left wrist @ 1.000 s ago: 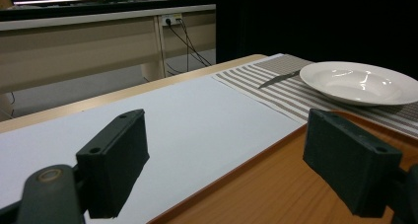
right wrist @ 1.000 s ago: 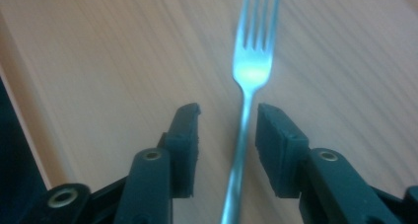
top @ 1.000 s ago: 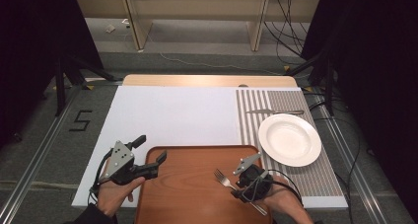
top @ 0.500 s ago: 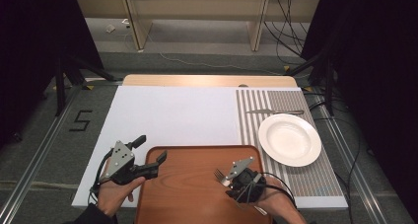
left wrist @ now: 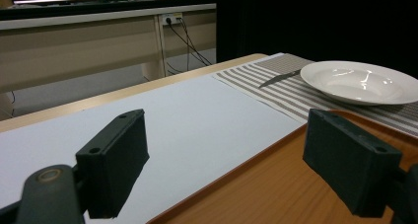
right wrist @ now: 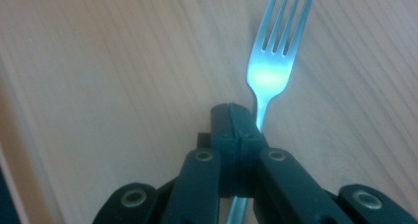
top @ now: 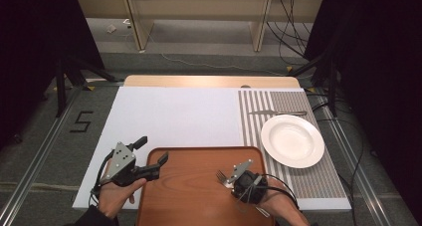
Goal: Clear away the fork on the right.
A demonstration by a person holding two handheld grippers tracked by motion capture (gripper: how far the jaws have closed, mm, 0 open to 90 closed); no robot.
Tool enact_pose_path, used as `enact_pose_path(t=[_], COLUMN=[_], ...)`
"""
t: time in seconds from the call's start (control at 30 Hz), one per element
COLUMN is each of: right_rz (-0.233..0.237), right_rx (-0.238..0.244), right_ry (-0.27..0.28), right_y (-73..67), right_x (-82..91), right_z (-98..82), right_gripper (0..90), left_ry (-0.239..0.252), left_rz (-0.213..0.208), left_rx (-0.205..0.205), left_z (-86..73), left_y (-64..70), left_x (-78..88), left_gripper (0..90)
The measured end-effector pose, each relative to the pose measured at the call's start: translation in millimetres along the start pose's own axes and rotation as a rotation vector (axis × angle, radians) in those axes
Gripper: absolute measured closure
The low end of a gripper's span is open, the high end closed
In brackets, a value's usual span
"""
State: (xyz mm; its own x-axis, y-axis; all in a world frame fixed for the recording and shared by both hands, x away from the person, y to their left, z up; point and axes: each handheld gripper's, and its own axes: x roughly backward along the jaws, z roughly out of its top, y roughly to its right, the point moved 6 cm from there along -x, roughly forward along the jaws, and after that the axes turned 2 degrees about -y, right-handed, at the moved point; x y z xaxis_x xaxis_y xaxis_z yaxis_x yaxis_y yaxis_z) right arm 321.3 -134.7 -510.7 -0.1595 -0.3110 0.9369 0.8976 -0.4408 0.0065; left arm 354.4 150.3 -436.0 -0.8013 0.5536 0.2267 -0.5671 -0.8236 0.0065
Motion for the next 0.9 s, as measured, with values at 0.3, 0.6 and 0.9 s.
enact_pose_path(t=[0.3,0.6,0.9], right_rz=[-0.060,-0.127,-0.163], right_rx=[0.028,0.018,-0.003], right_ry=[-0.034,-0.061,-0.093], right_y=[3.9,15.5,25.6], right_x=[-2.0,1.8,6.0], right_z=[-2.9,-9.2,-19.1], right_gripper=[90.0,90.0,90.0], left_ry=[0.000,0.001,0.002], left_rz=[0.000,-0.002,-0.001], left_rx=[0.000,0.000,0.002], left_z=[0.0,0.3,0.2], left_y=[0.0,0.6,0.2], left_x=[0.0,0.3,0.3], left_gripper=[16.7,16.7,16.7])
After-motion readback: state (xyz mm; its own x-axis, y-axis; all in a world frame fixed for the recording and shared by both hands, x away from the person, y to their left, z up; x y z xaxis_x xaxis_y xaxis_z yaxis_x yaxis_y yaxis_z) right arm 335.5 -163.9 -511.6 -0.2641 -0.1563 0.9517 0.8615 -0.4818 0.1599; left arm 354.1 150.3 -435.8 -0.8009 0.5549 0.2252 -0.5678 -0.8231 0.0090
